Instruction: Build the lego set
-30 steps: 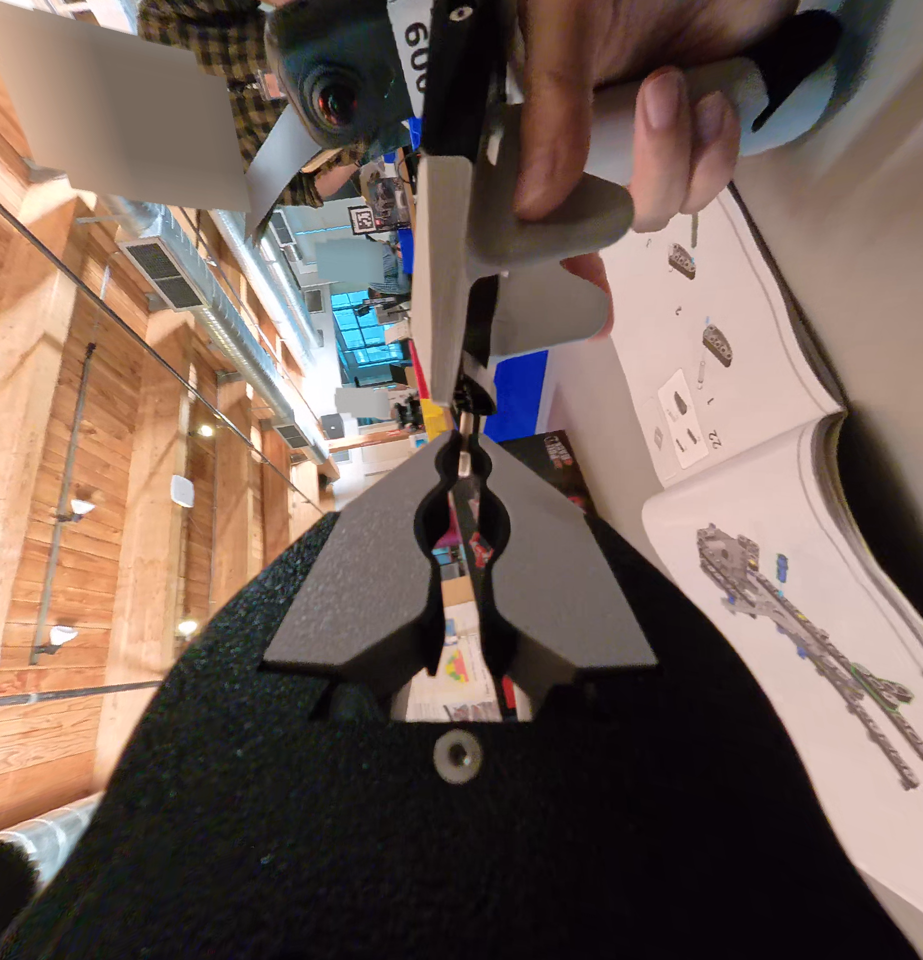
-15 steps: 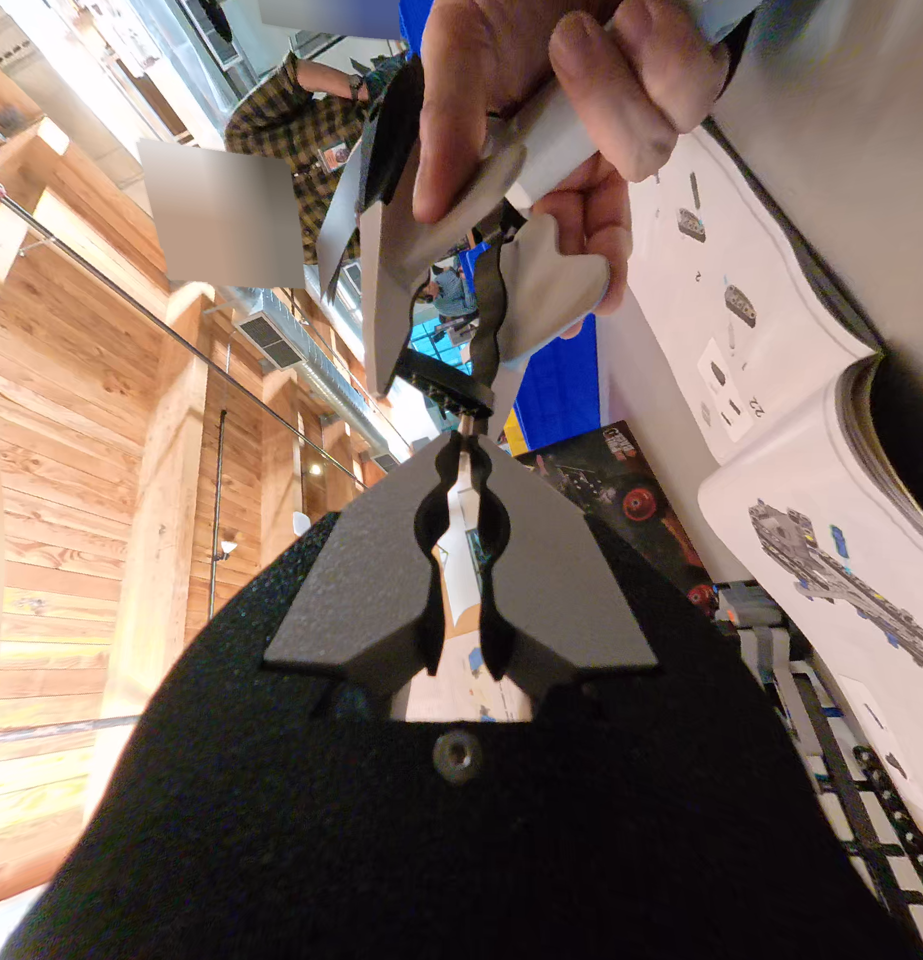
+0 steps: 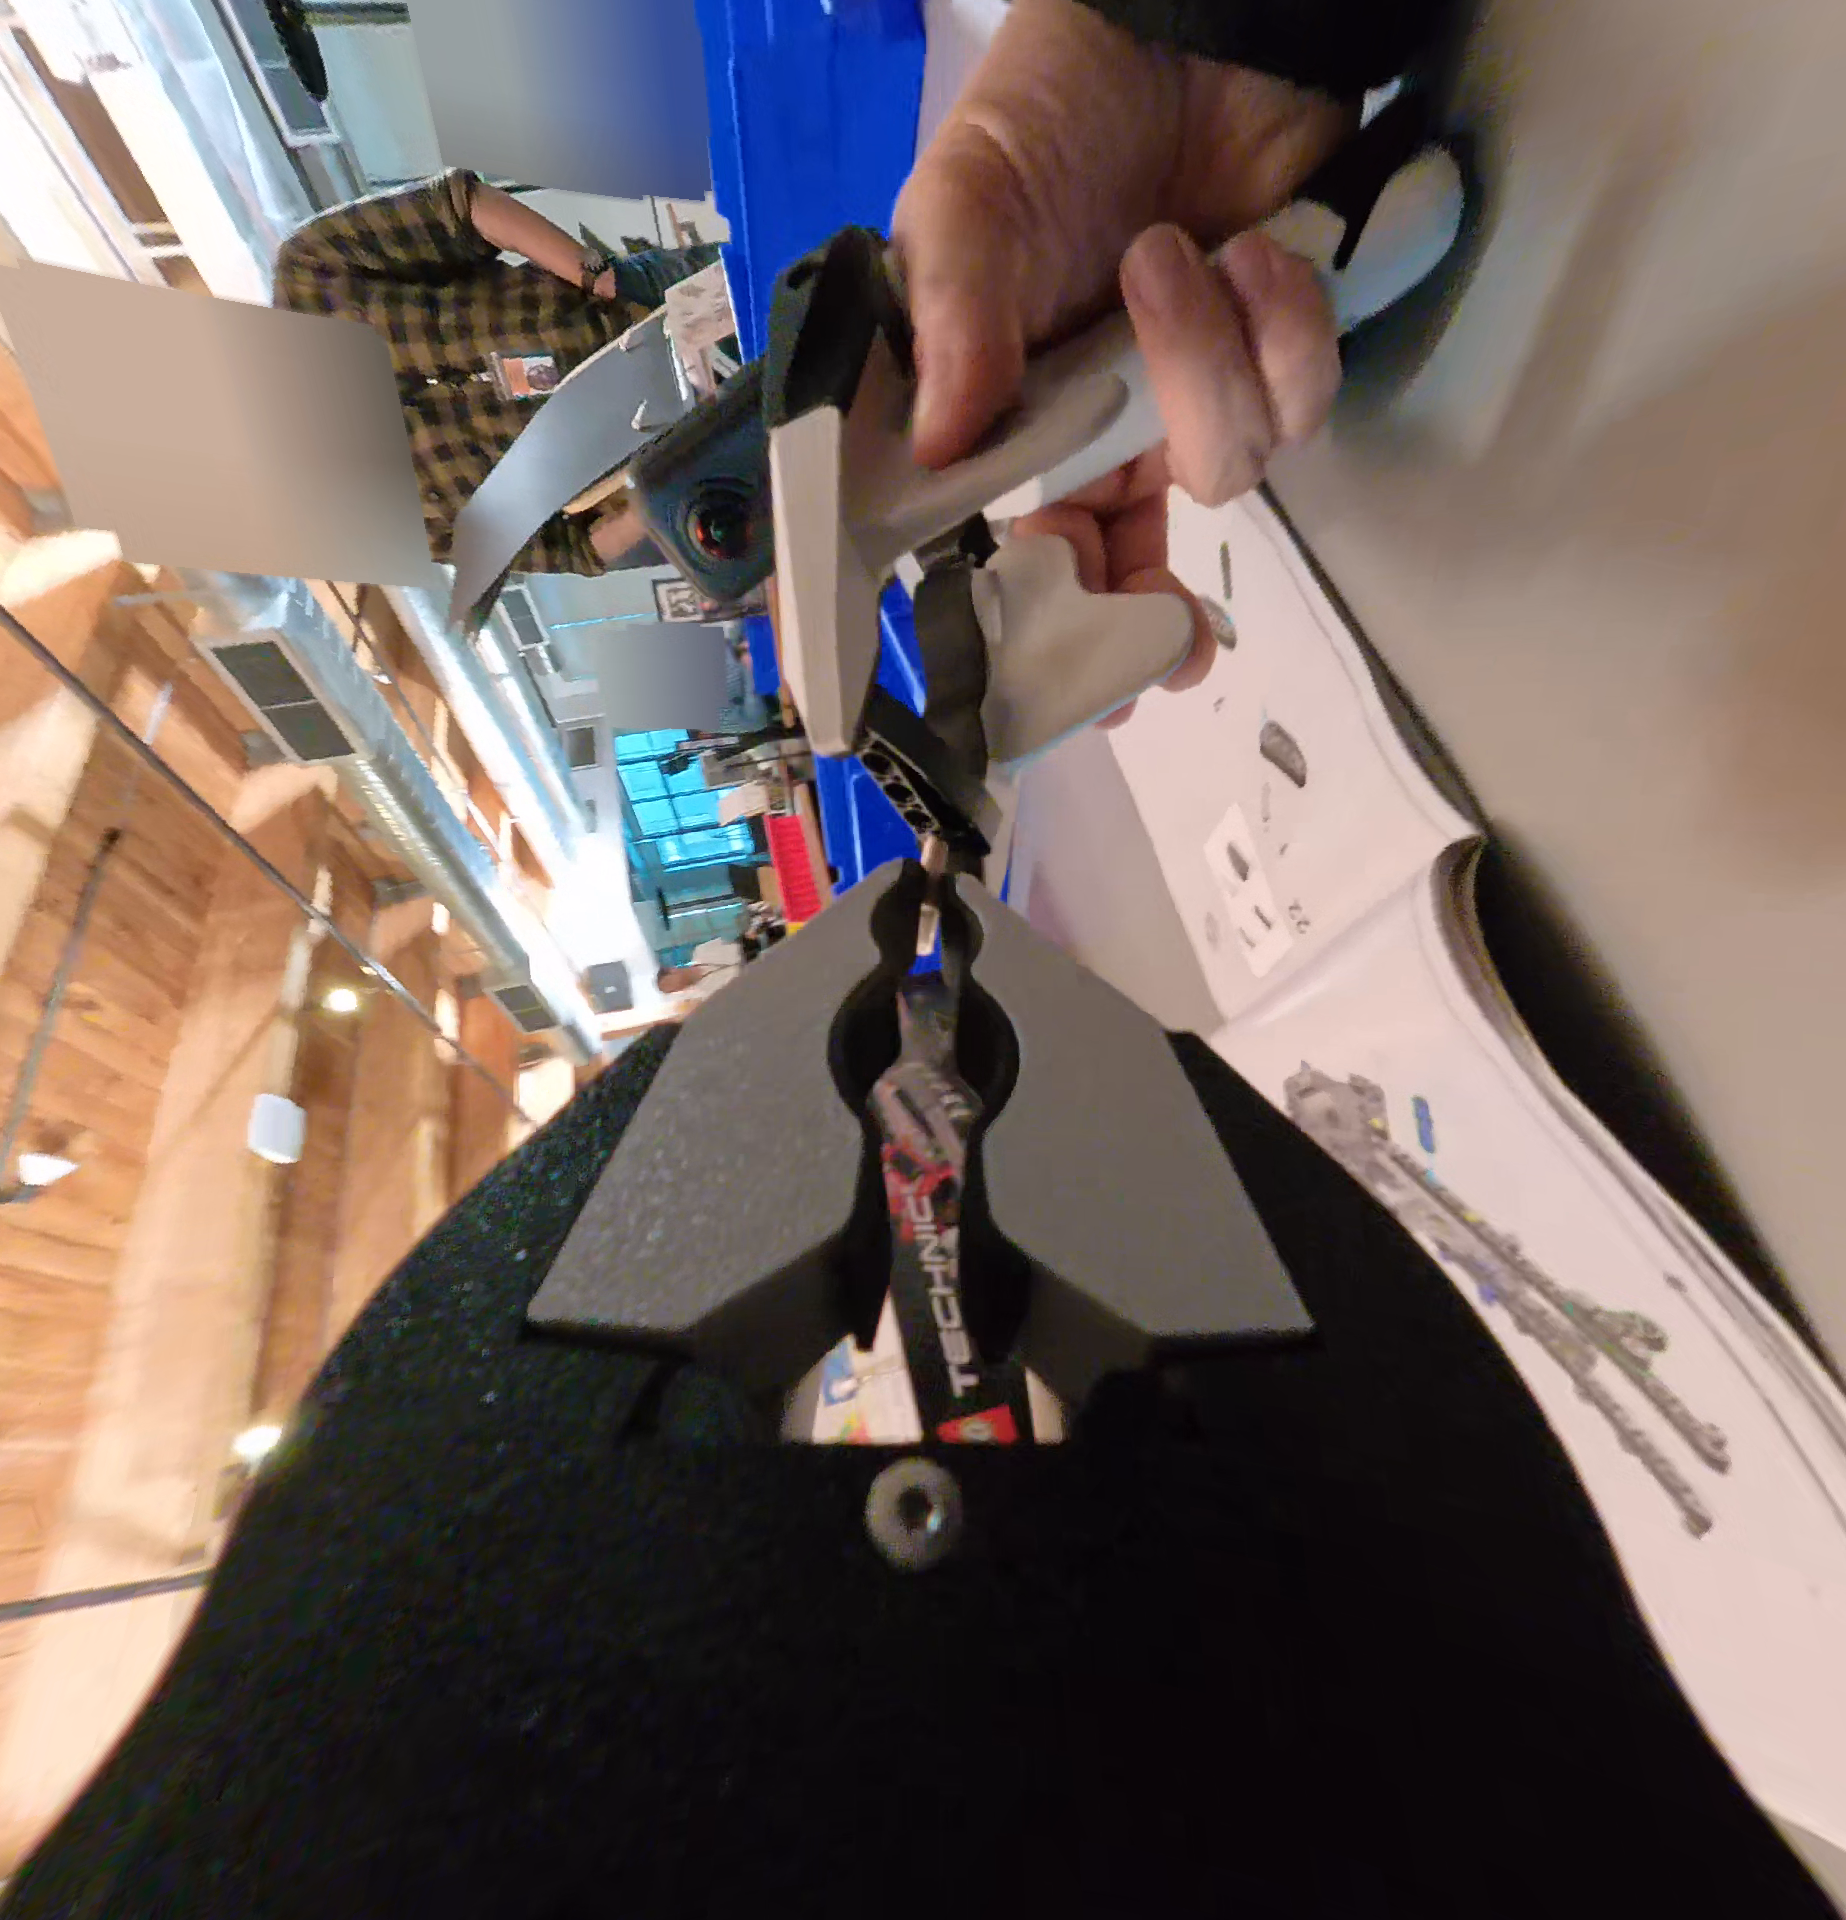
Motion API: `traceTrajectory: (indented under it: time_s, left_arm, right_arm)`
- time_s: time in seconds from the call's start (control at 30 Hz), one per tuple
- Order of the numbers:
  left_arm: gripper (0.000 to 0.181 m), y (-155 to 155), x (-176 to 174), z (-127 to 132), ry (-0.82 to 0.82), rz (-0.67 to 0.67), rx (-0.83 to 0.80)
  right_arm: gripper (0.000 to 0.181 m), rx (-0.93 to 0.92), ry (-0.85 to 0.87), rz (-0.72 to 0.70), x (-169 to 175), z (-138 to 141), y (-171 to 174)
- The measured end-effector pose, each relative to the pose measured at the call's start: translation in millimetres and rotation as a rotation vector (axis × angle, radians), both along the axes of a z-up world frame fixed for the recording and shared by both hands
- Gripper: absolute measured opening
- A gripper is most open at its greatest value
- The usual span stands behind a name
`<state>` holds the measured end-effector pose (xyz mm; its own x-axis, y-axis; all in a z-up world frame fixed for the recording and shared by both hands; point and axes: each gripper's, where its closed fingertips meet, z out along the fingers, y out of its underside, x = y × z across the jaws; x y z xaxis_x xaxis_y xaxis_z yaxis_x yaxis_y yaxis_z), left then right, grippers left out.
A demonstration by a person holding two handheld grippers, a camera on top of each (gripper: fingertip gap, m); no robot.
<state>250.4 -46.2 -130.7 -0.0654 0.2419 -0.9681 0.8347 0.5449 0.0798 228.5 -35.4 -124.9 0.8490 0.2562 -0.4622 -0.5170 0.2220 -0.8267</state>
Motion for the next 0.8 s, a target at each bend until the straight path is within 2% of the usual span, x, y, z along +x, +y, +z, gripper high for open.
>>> traceTrajectory:
  time_s: [0.03, 0.23, 0.37, 0.53, 0.8]
  left_arm:
    - [0.000, 0.5, 0.1, -0.1, 0.013, -0.007, 0.001]
    - [0.001, 6.1, -2.7, -3.9, -0.249, 0.010, 0.167]
    - [0.000, 9.9, -10.2, -14.6, -0.090, -0.024, 0.192]
    - [0.000, 8.4, -10.4, -34.4, -0.011, -0.037, 0.225]
    - [0.000, 5.1, -5.0, -34.3, 0.083, -0.057, 0.128]
  right_arm:
    - [0.041, -0.006, -0.007, -0.004, 0.0, -0.4, 0.6]
    - [0.041, -0.057, -0.009, 0.018, -2.7, -5.6, 6.6]
    - [0.042, -0.208, -0.096, 0.018, -10.9, -20.4, 12.3]
    - [0.042, -0.407, -0.178, -0.018, -10.5, -44.5, 13.4]
    - [0.042, -0.398, -0.160, -0.052, -3.5, -43.0, 11.5]
